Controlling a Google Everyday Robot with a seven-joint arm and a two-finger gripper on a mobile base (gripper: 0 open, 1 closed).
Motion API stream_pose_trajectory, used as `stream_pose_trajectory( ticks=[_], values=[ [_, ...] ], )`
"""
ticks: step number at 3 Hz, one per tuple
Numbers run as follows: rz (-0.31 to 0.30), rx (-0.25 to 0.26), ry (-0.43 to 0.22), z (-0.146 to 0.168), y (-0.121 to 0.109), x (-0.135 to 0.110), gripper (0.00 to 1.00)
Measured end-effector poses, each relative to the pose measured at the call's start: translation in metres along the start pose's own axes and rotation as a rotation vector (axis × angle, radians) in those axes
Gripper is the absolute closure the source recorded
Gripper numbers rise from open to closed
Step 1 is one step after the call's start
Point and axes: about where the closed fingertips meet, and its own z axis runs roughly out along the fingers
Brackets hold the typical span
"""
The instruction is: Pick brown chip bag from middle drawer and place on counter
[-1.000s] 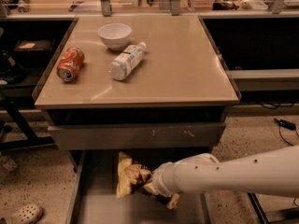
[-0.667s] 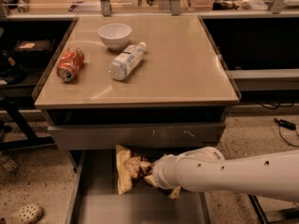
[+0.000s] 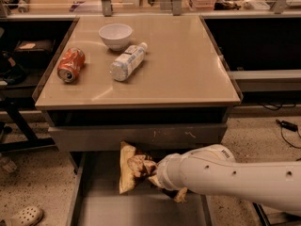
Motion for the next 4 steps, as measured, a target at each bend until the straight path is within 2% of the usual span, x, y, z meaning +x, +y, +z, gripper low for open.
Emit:
stream_pose_trajectory(
  ticks=[1, 2, 3, 4],
  values=[
    [-0.017, 0.053, 0.05, -0.068, 0.009, -0.008, 1.0],
    [-0.028, 0.14, 0.092, -0.145, 0.009, -0.022, 1.0],
    [-0.053, 0.162, 0.12, -0.164, 0.017, -0.025, 1.0],
    [-0.048, 0.175, 0.1, -0.172, 0.013, -0.033, 1.0]
  ],
)
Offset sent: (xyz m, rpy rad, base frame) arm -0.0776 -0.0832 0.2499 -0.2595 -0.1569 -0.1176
